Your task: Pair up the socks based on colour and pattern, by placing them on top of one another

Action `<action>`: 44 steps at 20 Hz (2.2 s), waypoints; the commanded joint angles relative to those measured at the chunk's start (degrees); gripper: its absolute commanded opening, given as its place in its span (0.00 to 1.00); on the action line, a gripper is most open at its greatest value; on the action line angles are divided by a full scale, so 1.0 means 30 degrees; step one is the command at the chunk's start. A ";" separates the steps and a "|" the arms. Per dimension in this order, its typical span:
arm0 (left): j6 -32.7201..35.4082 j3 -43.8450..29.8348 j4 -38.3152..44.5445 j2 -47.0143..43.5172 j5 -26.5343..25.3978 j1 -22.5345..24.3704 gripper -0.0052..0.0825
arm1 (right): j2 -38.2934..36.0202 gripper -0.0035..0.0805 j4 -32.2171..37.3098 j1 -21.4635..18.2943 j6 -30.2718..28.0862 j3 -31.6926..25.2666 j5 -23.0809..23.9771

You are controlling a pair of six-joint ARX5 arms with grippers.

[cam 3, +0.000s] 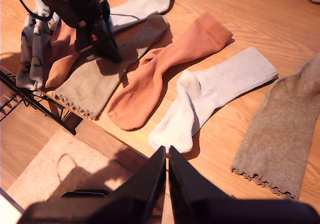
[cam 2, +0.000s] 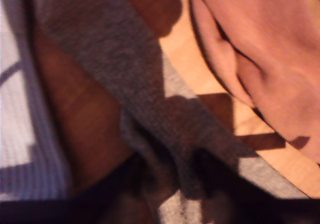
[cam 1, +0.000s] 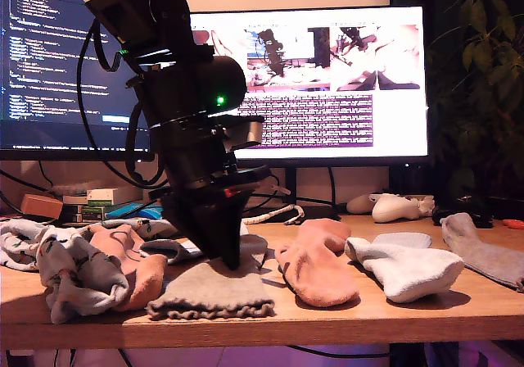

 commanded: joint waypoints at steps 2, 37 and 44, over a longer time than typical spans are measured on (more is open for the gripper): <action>0.0517 0.0036 -0.0444 0.0306 0.0000 0.0022 0.03 | 0.0124 0.03 0.0146 0.0087 0.0080 -0.0233 -0.0044; 0.3577 0.0036 0.0197 -0.7162 0.3716 -0.2871 0.03 | 1.2611 0.39 1.8149 -0.4146 1.3646 -0.0146 -1.5482; 0.3366 0.0036 0.0211 -0.7162 0.4153 -0.2871 0.03 | 1.2604 0.03 1.8178 -0.3249 1.3661 -0.0146 -1.4615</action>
